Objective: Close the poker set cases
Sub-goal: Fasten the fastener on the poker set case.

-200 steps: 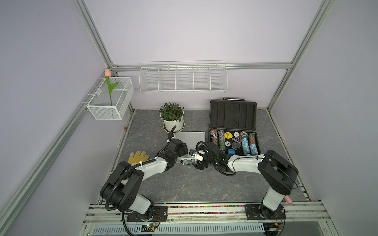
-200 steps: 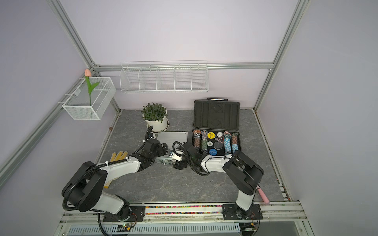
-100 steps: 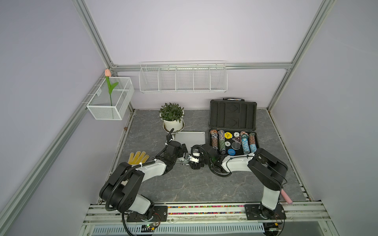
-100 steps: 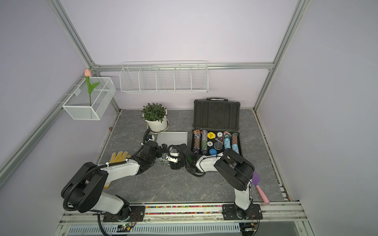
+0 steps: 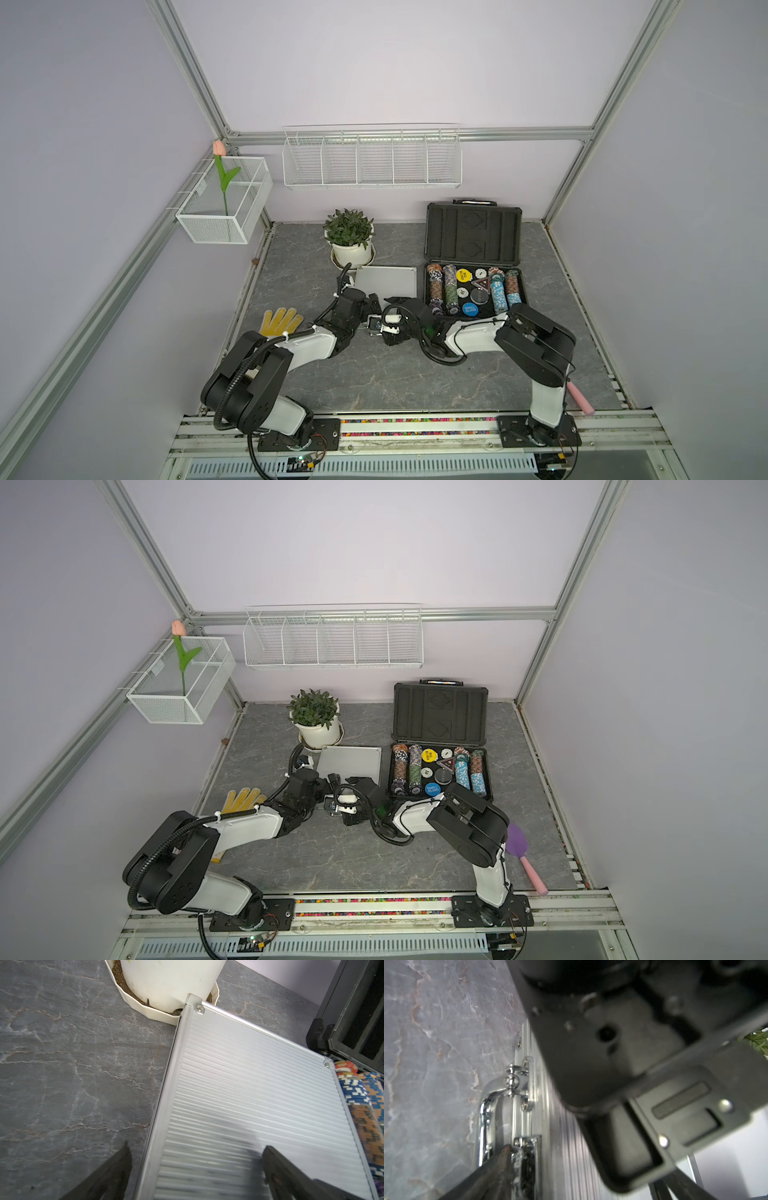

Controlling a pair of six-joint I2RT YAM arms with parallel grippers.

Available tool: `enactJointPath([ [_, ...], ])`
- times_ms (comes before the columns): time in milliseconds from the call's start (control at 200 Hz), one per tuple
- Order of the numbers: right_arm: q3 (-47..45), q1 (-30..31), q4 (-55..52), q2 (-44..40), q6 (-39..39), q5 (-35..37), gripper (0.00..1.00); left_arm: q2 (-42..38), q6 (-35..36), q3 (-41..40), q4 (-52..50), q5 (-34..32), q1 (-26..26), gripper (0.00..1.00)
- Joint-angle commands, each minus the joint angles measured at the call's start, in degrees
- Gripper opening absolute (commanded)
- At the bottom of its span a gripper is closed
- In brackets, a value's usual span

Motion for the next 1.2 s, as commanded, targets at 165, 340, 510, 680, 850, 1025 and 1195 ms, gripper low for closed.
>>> enactJointPath([
  [165, 0.46, -2.43, -9.81, -3.18, 5.64, -7.9, 0.99, -0.11, 0.02, -2.2, -4.98, 0.6, 0.41, 0.98],
  [340, 3.29, -2.94, -15.9, -2.64, 8.0, -12.29, 0.93, -0.64, -0.01, -2.29, -5.12, 0.51, 0.41, 0.98],
  [510, 6.62, -3.15, -21.91, -1.45, 10.02, -14.73, 0.83, -1.16, -0.19, -2.44, -5.31, 0.49, 0.5, 0.99],
  [680, 7.29, -3.58, -23.63, -0.64, 10.98, -15.03, 0.77, -1.65, -0.09, -2.55, -5.55, 0.42, 0.5, 0.98],
  [850, 7.9, -4.59, -25.7, -0.16, 11.71, -16.12, 0.68, -2.04, -0.07, -2.64, -5.73, 0.34, 0.5, 0.98],
  [1025, 8.08, -5.95, -27.53, 0.46, 11.39, -17.11, 0.62, -2.46, -0.06, -2.73, -5.9, 0.27, 0.59, 0.98],
  [1195, 7.96, -7.18, -28.9, 0.77, 10.31, -18.9, 0.57, -2.81, 0.03, -2.77, -6.29, 0.01, 0.59, 0.98],
])
